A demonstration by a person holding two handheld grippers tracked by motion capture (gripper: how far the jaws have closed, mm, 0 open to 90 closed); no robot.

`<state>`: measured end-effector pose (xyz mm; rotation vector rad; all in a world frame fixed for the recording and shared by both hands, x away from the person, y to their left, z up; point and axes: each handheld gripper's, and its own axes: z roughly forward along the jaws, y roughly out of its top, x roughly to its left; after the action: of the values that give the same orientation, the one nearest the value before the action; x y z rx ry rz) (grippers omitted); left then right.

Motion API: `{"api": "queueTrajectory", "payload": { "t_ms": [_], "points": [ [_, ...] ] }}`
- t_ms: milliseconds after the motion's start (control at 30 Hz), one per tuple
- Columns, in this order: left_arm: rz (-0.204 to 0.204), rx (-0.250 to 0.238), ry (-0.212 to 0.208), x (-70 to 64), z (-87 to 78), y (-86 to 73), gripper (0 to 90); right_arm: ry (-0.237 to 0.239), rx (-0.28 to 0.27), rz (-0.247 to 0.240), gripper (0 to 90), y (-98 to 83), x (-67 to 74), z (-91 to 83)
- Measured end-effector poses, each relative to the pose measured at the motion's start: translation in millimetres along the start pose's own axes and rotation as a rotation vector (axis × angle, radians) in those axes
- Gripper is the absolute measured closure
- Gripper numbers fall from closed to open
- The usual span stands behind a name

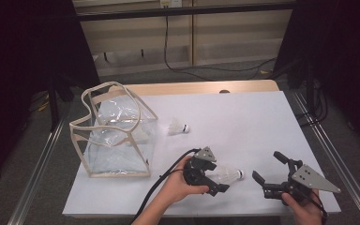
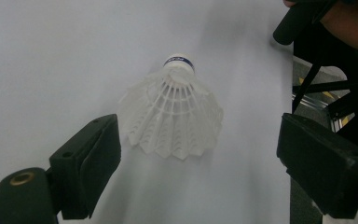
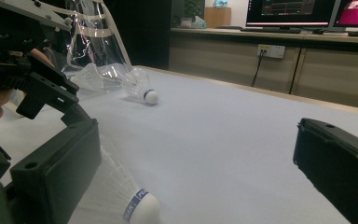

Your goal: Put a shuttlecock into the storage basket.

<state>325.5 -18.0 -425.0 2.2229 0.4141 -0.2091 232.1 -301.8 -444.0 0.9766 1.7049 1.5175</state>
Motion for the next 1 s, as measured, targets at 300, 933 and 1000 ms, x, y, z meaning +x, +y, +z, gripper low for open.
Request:
{"api": "queueTrajectory", "payload": {
  "t_ms": [300,933,1000],
  "points": [
    [-0.016,-0.007,0.002,-1.4,7.6,2.4,21.2,0.000,0.004,0.000,0.6,0.1,-0.2,-0.5],
    [-0.023,-0.016,0.010,-0.1,17.3,5.8,45.7,0.001,0.003,-0.003,0.6,0.0,-0.7,-0.6],
    [-0.026,-0.013,0.015,1.5,16.5,5.9,48.6,0.002,0.003,-0.002,0.6,0.0,-0.4,-0.5]
  ]
}}
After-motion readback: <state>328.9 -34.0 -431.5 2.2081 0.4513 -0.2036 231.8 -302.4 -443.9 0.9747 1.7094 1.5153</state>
